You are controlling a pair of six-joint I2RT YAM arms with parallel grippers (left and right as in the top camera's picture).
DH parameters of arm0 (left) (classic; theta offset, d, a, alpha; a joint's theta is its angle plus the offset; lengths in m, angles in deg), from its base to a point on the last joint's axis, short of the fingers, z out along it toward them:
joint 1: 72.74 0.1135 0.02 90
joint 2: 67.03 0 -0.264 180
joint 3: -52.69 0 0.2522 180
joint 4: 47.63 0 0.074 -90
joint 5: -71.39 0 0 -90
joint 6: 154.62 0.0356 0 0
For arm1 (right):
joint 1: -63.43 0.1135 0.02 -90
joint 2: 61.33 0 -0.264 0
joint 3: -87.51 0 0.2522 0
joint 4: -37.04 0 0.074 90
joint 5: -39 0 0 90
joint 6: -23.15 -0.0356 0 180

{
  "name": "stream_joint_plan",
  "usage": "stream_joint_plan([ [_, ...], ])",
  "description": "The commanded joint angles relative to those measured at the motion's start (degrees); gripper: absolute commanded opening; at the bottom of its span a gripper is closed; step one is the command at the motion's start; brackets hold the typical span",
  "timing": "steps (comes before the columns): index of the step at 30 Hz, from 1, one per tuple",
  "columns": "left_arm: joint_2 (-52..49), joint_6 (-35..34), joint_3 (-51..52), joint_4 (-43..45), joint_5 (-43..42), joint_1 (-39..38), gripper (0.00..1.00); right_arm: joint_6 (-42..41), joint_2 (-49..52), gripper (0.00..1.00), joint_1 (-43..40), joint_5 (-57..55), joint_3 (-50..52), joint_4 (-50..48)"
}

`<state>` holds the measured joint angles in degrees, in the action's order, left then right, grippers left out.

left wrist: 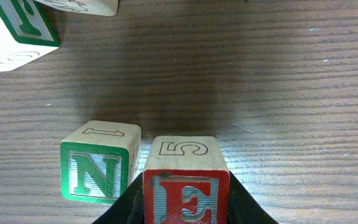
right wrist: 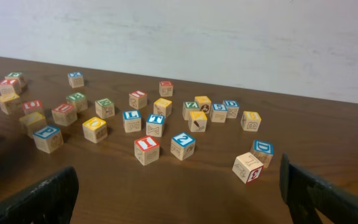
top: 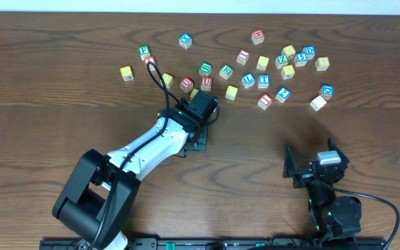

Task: Spell out NEURIPS

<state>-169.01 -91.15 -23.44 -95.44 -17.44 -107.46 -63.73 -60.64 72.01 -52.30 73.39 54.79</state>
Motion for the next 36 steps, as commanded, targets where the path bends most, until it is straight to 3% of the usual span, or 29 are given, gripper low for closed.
stream_joint_plan([
  [1,-0.28,1.03,-1.25,0.04,-0.55,-0.02,0.07,-0.72,-0.2,0.99,-0.44,-0.5,0.04,0.17],
  [36,-1.75,0.98,-1.25,0.61,-0.74,-0.13,0.07,-0.74,-0.2,0.99,-0.44,-0.5,0.04,0.15],
])
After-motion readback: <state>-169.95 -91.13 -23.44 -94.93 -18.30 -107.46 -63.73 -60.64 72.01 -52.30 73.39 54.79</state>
